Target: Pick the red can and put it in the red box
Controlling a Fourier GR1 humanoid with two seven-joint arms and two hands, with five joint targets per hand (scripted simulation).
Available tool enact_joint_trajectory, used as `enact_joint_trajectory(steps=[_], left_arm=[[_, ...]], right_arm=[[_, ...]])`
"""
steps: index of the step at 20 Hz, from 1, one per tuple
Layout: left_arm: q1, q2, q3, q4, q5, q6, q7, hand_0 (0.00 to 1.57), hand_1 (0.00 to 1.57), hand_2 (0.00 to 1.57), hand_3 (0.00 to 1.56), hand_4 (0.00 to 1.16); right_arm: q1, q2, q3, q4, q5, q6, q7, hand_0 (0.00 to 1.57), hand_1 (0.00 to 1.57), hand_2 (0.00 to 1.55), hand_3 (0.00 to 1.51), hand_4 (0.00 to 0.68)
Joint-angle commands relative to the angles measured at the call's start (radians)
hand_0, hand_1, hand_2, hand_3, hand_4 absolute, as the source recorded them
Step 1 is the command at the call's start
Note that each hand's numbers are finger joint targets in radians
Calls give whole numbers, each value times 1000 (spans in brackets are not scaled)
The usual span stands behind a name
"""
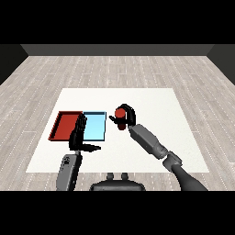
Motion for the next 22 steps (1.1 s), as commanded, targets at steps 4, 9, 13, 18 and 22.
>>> enact_joint_trajectory(steps=[4, 9, 13, 18, 22], left_arm=[[-37, -8, -122, -34, -56, 69, 129, 0, 0, 0, 0, 0], [-82, -8, -185, 50, -71, 145, 104, 0, 0, 0, 0, 0], [-122, -9, -186, 75, -80, 140, 148, 0, 0, 0, 0, 0], [-213, -9, -325, 198, -56, 296, 142, 0, 0, 0, 0, 0], [-192, -9, -276, 288, -9, 244, 54, 0, 0, 0, 0, 0]], right_arm=[[156, -143, 16, -389, 84, -119, 113, 1485, 1485, 1441, 1398, 631], [257, -137, 15, -538, 185, -149, 133, 1440, 1440, 1405, 1382, 628], [286, -147, -29, -573, 248, -110, 137, 1421, 1421, 1410, 1395, 627], [325, -154, -48, -680, 303, -104, 176, 1446, 1446, 1427, 1395, 611], [366, -123, -49, -762, 397, -137, 232, 1442, 1442, 1435, 1396, 624]])
